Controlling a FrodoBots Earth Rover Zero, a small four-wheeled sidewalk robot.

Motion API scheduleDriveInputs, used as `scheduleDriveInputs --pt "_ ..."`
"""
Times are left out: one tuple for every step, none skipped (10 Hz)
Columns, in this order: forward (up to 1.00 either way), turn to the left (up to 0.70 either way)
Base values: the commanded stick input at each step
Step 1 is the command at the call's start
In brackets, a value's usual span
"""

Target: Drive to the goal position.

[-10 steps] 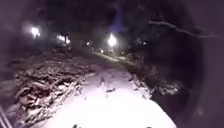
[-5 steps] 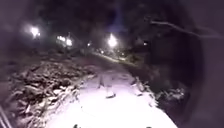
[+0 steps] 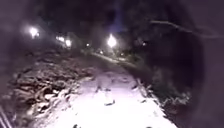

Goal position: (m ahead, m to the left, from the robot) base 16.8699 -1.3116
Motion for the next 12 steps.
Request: scheduleDriveInputs --pt "0.45 0.0" --pt "0.45 0.0" --pt "0.45 0.0" --pt "0.45 0.0" --pt "0.45 0.0" --pt "0.45 0.0" --pt "0.45 0.0" --pt "0.45 0.0" --pt "0.45 0.0" --pt "0.45 0.0" --pt "0.45 0.0" --pt "0.45 0.0"
